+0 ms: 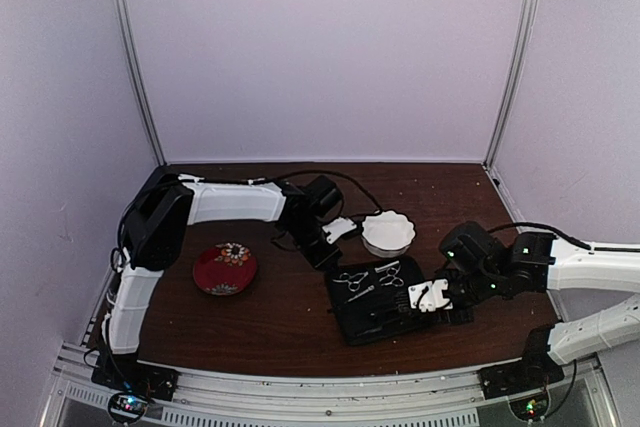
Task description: Sort the hair-cutting tools
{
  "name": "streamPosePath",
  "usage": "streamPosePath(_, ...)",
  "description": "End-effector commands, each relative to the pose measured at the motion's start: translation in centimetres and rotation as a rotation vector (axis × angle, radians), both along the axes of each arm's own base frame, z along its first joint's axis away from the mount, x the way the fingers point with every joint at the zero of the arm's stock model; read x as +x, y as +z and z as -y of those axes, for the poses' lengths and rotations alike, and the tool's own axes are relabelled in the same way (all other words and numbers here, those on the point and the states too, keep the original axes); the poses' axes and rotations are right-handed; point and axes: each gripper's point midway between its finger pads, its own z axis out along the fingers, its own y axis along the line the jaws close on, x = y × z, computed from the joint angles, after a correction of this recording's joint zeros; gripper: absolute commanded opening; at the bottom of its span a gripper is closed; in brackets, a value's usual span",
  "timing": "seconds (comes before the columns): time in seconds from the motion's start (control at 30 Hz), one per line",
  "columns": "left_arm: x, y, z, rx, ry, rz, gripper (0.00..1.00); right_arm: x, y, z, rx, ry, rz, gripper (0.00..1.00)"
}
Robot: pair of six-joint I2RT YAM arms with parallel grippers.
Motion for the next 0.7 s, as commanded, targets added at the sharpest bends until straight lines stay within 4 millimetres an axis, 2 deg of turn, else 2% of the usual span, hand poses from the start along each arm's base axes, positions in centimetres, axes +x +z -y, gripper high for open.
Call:
streamPosePath(0.0,0.5,3.4,-1.5,0.037,-0.01,0.14,0.0,1.0,1.1,0.2,0.039,-0.063,0.033,0.32)
streamPosePath(0.13,1.0,7.0,-3.8,0.072,-0.026,0.309,0.0,1.1,3.8,-0.3,0.11,-0.087,0.001,0.32)
streamPosePath(0.2,1.2,8.1,-4.7,0.08,-0.036,0.371,0.0,1.1,5.2,-0.8,0.152,-0.088,-0.018,0.32)
streamPosePath(0.3,1.0,9.3,-5.1,0.051,-0.043,0.431,0.0,1.7,6.5,-1.2,0.194,-0.096,-0.025,0.32)
streamPosePath(0.47,-1.1,10.8,-3.9,0.018,-0.084,0.514,0.0,3.3,7.9,-1.6,0.229,-0.142,0.012,0.32)
streamPosePath(0.67,-5.0,11.7,-3.6,0.04,-0.108,0.668,0.0,5.4,8.9,-1.4,0.242,-0.199,0.079,0.32)
